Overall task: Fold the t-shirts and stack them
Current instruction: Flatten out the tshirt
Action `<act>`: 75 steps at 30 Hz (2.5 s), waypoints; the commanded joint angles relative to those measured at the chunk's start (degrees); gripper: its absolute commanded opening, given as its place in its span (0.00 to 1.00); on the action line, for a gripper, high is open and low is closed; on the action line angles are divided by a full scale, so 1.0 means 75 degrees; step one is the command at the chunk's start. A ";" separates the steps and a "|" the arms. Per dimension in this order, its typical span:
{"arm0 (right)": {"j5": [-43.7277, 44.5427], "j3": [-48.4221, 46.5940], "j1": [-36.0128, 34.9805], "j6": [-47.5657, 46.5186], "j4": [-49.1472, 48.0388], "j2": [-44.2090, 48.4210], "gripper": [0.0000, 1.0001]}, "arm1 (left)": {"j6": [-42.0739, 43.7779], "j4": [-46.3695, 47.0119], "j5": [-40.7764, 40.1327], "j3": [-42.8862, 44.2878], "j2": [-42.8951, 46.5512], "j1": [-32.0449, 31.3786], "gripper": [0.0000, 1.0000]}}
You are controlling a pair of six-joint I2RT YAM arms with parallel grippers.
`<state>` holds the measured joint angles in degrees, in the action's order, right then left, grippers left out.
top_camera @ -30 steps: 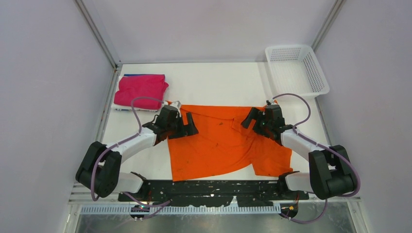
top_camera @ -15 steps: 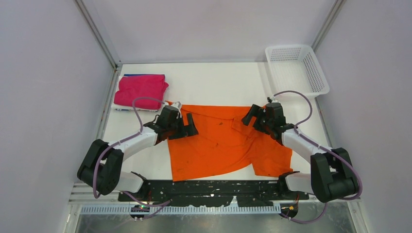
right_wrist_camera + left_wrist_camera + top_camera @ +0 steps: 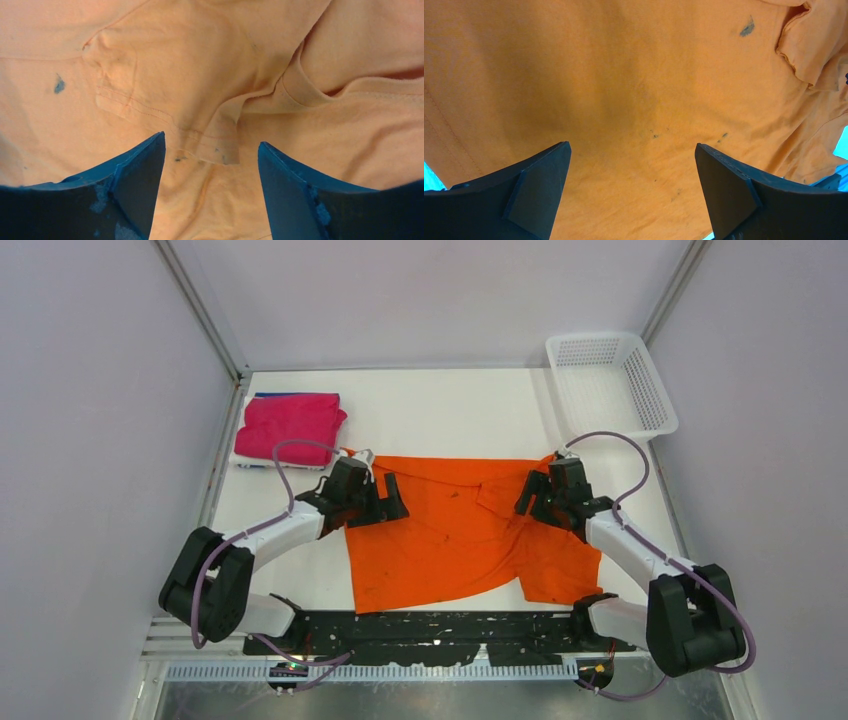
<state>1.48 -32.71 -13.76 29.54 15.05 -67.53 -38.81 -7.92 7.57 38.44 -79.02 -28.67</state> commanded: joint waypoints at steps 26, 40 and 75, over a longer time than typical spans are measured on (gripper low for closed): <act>0.0032 -0.0123 -0.0090 0.0415 -0.0235 -0.0446 0.26 | 0.0030 0.0117 0.0037 0.0303 -0.0017 -0.0010 1.00; 0.0391 -0.0502 -0.0123 0.0172 0.0383 -0.0137 0.11 | 0.0053 0.0148 0.0069 0.0313 -0.0077 -0.0010 1.00; 0.0271 -0.8946 0.0853 0.0368 -0.1076 -0.7446 0.05 | 0.0641 -0.0727 -0.0501 0.1002 -0.0750 0.0005 1.00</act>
<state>3.62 -90.94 -8.36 30.89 12.86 -118.02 -35.90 -12.12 4.58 43.22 -84.29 -28.67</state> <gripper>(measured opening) 0.074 0.995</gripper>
